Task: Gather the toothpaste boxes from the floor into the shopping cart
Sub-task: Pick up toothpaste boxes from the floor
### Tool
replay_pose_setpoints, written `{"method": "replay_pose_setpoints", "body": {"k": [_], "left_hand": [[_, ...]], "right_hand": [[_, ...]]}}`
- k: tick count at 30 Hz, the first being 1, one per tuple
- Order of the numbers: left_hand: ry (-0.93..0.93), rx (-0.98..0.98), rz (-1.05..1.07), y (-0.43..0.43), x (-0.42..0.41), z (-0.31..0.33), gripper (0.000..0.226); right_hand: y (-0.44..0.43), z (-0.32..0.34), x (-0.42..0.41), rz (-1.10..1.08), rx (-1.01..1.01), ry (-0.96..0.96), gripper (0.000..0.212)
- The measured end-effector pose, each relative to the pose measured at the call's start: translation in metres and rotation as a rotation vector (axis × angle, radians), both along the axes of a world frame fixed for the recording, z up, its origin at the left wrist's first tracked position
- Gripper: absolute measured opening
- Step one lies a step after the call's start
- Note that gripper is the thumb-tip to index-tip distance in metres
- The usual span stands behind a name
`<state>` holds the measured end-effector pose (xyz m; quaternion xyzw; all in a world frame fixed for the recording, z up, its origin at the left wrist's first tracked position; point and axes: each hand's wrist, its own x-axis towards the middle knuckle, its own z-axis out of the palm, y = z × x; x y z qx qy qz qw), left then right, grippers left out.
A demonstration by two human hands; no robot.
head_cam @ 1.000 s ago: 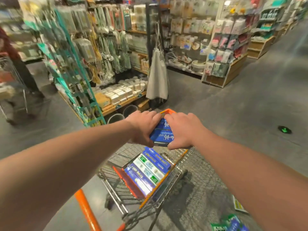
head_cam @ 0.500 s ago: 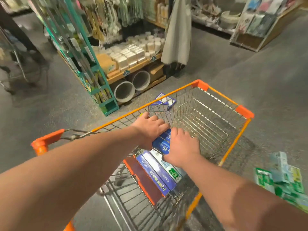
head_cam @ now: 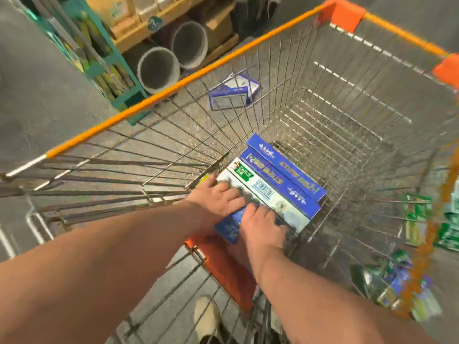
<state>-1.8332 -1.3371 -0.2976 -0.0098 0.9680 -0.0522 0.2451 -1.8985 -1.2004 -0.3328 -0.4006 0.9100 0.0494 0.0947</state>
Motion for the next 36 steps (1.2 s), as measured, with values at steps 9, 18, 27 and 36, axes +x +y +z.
{"method": "replay_pose_setpoints", "body": {"k": [9,18,27,36], "left_hand": [[-0.123,0.111,0.035,-0.007,-0.004,0.002,0.113],[-0.171,0.102,0.011,-0.002,-0.006,0.012,0.111],[-0.288,0.118,0.040,0.002,-0.007,0.016,0.117],[-0.201,0.121,0.073,0.012,0.002,0.073,0.103]], "right_hand": [[0.007,-0.006,0.000,0.001,-0.096,-0.059,0.028],[-0.002,-0.003,0.001,0.003,0.078,-0.281,0.035],[0.009,0.007,-0.005,0.092,0.222,-0.299,0.057],[0.022,0.087,-0.029,0.141,0.300,-0.251,0.054]]}}
